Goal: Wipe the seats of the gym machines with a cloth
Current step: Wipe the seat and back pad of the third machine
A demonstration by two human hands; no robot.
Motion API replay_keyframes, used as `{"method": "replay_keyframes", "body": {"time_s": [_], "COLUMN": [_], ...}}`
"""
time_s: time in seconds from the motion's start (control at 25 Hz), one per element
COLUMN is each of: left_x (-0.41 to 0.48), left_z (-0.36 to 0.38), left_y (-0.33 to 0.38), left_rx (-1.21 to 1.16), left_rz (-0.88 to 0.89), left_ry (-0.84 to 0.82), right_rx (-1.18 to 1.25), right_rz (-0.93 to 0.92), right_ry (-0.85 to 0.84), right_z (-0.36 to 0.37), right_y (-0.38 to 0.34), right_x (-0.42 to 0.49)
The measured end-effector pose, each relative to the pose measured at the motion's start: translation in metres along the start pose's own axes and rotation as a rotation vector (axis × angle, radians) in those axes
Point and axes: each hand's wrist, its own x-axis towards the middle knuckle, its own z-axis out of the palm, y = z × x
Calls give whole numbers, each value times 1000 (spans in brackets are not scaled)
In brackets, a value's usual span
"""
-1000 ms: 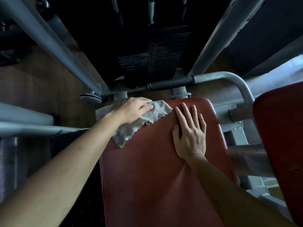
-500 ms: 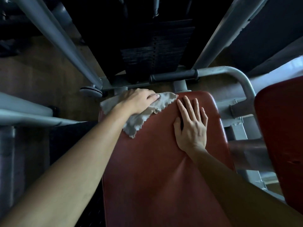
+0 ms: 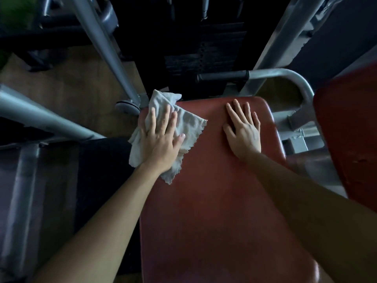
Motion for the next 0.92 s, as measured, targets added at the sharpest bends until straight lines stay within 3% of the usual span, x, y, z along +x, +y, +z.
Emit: {"method": "replay_keyframes", "body": {"time_s": [0.12,0.36,0.52,0.72,0.92], "left_x": [-51,-145,-202,-249,-259], "left_z": [-2,-13,-22,-22,-10], "left_y": [10,42,58,40,22], "left_rx": [-21,-94,-133,-144,-462], "left_rz": [-21,-129,-87,31,22], "left_ry": [-27,-165,-221,-142,-11], "right_rx": [47,123,283,353,266], "right_rz": [-47,-71,2,81,173], "right_ry": [-144,-213,-263,-245,-153], "right_z": [-12,-4,-13,-14,7], "right_y": [5,-18,-25,-49,-82], "right_x": [-15,-160,-212,-278,-317]}}
